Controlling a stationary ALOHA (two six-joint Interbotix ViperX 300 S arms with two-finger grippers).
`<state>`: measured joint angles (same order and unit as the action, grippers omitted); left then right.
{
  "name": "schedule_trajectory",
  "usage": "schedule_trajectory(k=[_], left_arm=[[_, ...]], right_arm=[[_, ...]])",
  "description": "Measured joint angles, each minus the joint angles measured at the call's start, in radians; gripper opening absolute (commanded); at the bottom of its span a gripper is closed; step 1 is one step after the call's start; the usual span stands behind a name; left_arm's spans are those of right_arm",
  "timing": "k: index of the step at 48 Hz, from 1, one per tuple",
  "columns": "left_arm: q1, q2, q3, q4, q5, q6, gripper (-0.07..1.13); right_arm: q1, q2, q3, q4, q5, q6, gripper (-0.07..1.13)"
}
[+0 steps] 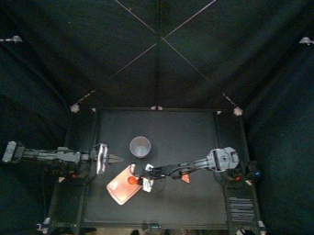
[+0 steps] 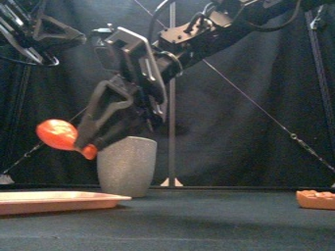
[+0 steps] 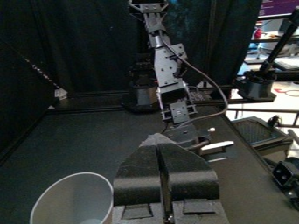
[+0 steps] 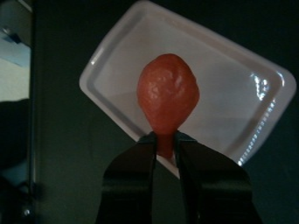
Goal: Pick the drumstick then place it on the pink plate
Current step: Drop drumstick on the pink plate and return to neutral
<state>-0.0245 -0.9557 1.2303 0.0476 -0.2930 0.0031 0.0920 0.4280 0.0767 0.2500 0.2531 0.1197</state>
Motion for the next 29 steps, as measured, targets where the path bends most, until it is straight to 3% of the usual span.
schedule_trajectory(k=[13,29], left_arm=[[0.000,0.000,0.000,0.002,-0.002,0.000,-0.02],[0.000,0.000,0.002,0.000,-0.002,0.000,-0.02]], right_arm=[[0.002,0.063,-0.084,-0.011,0.021,0.000,0.77],[0.003,0.046,-0.031,-0.020,0.020,0.002,0.79]])
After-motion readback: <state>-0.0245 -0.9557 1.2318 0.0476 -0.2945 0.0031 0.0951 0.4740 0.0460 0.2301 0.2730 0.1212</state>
